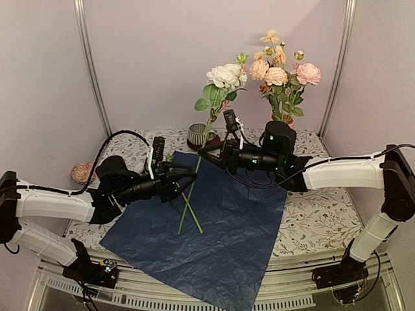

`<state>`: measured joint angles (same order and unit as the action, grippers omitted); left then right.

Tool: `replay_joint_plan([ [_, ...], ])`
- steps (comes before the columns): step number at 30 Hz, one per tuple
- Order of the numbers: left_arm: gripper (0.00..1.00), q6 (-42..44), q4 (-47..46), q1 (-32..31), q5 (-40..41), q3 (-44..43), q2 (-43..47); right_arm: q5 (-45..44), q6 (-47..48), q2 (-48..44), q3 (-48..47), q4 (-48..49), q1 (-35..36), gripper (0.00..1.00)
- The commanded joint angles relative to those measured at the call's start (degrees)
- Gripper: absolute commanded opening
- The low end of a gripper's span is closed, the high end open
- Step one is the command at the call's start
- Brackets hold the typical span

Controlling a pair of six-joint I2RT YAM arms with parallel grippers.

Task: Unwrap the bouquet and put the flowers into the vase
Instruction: Pass from the left arm to the right, then place the fake flower in the vase.

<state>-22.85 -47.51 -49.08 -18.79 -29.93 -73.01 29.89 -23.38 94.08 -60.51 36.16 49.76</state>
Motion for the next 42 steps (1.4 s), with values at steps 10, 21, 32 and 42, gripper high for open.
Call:
replay_joint_plan([
  [10, 0.92, 0.31, 2.24, -0.64, 2.80, 1.48, 3.44, -8.11, 5.24, -7.75, 4.20, -6.66, -1.86, 0.02],
  [21, 0.98, 1.21, 6.05, -0.53, 8.26, 2.99, 7.27, -21.86, 15.20, -16.07, 4.96, -18.14, -2.26, 0.02],
  [32, 0.98, 3.11, 9.74, -0.41, 12.36, 3.35, 10.41, -44.79, 26.89, -23.33, -4.63, -35.53, -2.55, 0.03],
  [42, 0.98, 3.25, 9.72, -0.32, 12.16, 3.31, 10.25, -56.84, 36.24, -28.48, -15.81, -38.72, -2.48, 0.03],
])
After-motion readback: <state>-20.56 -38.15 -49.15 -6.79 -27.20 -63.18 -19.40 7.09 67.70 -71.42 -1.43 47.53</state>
